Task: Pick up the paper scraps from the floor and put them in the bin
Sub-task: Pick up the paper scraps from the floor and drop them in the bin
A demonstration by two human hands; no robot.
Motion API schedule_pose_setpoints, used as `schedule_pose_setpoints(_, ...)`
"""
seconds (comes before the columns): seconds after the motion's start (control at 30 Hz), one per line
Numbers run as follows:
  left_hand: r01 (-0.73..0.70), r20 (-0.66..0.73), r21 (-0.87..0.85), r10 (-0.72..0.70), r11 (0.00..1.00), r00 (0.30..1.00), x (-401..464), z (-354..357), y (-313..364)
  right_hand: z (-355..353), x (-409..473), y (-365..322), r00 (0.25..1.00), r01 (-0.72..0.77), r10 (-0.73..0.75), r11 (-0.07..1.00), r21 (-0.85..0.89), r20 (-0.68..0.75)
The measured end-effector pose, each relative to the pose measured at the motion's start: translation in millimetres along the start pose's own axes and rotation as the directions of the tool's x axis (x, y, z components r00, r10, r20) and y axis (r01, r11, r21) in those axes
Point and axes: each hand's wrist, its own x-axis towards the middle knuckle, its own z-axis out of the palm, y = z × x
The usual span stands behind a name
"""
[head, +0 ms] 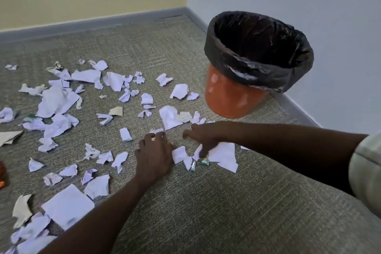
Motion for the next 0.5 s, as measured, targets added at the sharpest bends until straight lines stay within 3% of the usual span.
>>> schedule_pose_setpoints(0.1,0.036,-0.049,0.125,-0.030,0.992,0.998,-32.4,15.0,7.9,36.5,-3.3,13.1,0.999,-0.016,0.022,0.978,-0.210,0.023)
schedule_pose_setpoints(0.2,0.138,-0.025,0.139,-0.136,0.981,0.990,-52.0,37.4,14.3,53.5,-4.0,19.6,0.997,-0.076,0.077,0.967,-0.245,-0.005)
schedule_pose_setpoints(0.33,0.087,-0.011,0.095,-0.086,0.992,0.996,-57.9,59.1,21.9,72.8,1.6,20.9,0.993,-0.108,0.103,0.991,-0.076,-0.056)
schedule_pose_setpoints(0.43,-0.048,0.001,0.089,0.048,0.995,0.999,-51.0,67.1,16.3,81.9,14.2,17.9,0.987,-0.018,0.036,0.993,0.113,-0.158)
schedule_pose_setpoints(0.5,-0.132,0.003,0.087,0.132,0.987,0.991,-46.6,71.2,9.9,82.3,18.8,13.8,0.982,0.044,-0.015,0.988,0.150,-0.190)
